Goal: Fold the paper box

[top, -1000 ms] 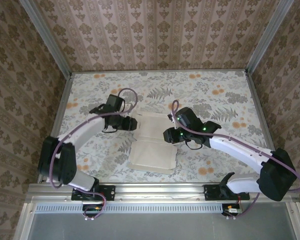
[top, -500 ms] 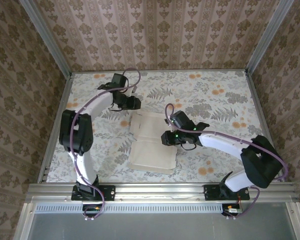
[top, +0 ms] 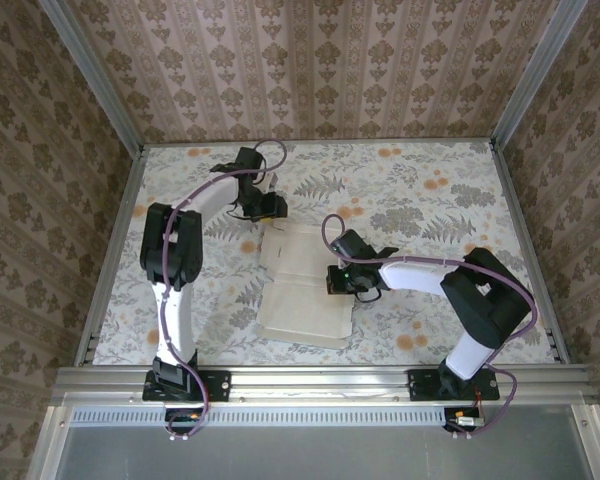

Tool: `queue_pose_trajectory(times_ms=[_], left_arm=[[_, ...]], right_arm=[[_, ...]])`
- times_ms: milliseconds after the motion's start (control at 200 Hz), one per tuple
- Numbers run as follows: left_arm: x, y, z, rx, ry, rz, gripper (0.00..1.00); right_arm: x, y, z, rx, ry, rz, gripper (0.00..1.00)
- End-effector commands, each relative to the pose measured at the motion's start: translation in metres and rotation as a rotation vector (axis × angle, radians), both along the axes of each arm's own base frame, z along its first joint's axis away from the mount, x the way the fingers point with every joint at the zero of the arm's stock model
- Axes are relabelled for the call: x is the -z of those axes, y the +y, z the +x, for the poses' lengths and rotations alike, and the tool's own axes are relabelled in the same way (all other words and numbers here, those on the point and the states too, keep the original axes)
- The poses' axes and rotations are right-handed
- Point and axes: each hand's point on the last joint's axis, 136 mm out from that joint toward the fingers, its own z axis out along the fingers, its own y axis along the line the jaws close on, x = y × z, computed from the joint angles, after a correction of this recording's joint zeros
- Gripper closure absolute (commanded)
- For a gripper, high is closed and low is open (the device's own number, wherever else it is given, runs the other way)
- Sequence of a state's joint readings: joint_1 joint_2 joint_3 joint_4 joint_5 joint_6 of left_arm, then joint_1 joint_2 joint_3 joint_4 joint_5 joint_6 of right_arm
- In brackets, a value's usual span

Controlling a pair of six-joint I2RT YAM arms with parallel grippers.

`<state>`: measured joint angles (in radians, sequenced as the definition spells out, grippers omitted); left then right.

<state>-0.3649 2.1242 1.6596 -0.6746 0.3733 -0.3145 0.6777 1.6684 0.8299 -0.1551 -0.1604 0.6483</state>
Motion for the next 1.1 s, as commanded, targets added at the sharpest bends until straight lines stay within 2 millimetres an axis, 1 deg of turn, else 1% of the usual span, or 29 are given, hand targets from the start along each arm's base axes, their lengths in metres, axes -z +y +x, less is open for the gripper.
queue_pose_trajectory(times_ms=[0,210,420,550,725,845,1025,1095], left_arm=[[0.004,0.005,0.004,-0.017,0.017,0.042,0.54],[0.015,0.006,0.005,-0.006,0.036,0.059,0.54],[0.020,-0.001,0.002,0.007,0.058,0.027,0.55],[0.013,-0.010,0.004,0.025,0.039,-0.021,0.55],[0.004,-0.015,0.002,0.037,0.035,-0.038,0.57],[0.003,-0.018,0.000,0.042,0.045,-0.050,0.58],[-0.004,-0.029,-0.002,0.075,0.030,-0.071,0.60],[-0.004,-0.034,-0.003,0.090,0.039,-0.077,0.60]], right_arm=[[0.002,-0.002,0.008,0.033,-0.018,-0.007,1.00],[0.008,-0.003,0.005,0.033,-0.003,-0.011,1.00],[0.013,-0.004,0.003,0.036,0.006,-0.018,1.00],[0.016,-0.005,0.002,0.036,0.010,-0.022,1.00],[0.019,-0.006,0.001,0.039,0.017,-0.026,1.00],[0.021,-0.006,0.001,0.038,0.020,-0.029,1.00],[0.023,-0.006,0.000,0.037,0.022,-0.030,1.00],[0.024,-0.006,0.000,0.039,0.025,-0.030,1.00]])
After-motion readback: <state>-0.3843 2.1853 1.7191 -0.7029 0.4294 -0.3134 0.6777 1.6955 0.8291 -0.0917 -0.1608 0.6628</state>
